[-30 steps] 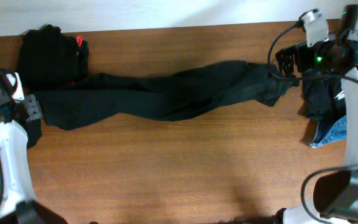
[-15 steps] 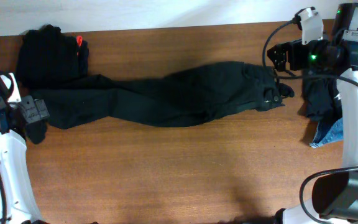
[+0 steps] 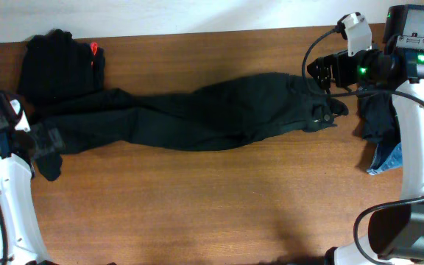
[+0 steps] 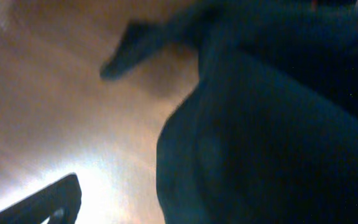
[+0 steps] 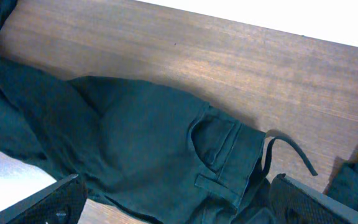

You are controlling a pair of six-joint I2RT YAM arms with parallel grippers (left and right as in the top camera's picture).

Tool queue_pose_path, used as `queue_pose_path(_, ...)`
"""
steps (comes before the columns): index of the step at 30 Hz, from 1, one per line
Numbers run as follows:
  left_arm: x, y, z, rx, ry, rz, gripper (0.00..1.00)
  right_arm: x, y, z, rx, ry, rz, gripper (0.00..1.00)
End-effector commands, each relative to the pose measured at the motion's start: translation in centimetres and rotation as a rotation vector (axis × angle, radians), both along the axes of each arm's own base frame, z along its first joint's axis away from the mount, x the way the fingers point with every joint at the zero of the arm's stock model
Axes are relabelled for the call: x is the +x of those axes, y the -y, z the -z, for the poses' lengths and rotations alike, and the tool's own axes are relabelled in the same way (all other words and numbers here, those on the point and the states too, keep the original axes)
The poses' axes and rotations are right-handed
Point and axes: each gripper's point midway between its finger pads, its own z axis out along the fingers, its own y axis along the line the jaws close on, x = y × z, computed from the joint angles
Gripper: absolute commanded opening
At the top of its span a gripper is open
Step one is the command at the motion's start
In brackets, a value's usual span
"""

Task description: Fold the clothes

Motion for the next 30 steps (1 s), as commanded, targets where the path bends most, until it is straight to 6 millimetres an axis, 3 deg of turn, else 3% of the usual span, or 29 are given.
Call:
queue_pose_path(1, -0.7, 0.2, -0.7, -0.02, 0.003, -0.033, 0.99, 0.1, -0.5, -0.2, 0.004, 0.009, -0.026, 0.99)
queue_pose_path(12, -4.1, 2.0, 0.9, -0.106, -0.138, -0.06, 0.99, -0.2, -0.5, 0.1, 0.008, -0.007, -0.025, 0.99)
queue_pose_path(20, -5.3, 7.1, 1.8, -0.321, -0.202, 0.178, 0.99, -0.7, -0.6, 0.4, 0.023, -0.039, -0.013, 0.99)
queue_pose_path(25, -7.7, 8.7, 2.0, -0.399, -0.295, 0.188, 0.99, -0.9, -0.7, 0.5, 0.039, -0.057, 0.005, 0.99)
queue_pose_path(26, -8.2, 8.9, 2.1, -0.412, -0.316, 0.185, 0.92, -0.9, -0.7, 0.5, 0.039, -0.057, 0.005, 0.99)
queue_pose_path(27, -8.6, 9.1, 2.1, -0.418, -0.328, 0.182, 0.4, -0.9, -0.7, 0.5, 0.04, -0.057, 0.005, 0.99)
queue_pose_path(28, -8.7, 9.1, 2.1, -0.422, -0.334, 0.182, 0.05, -0.9, -0.8, 0.5, 0.043, -0.056, 0.002, 0.99)
queue_pose_path(30, -8.8, 9.2, 2.1, -0.425, -0.337, 0.182, 0.0, -0.9, -1.0, 0.4, 0.057, -0.054, -0.008, 0.99)
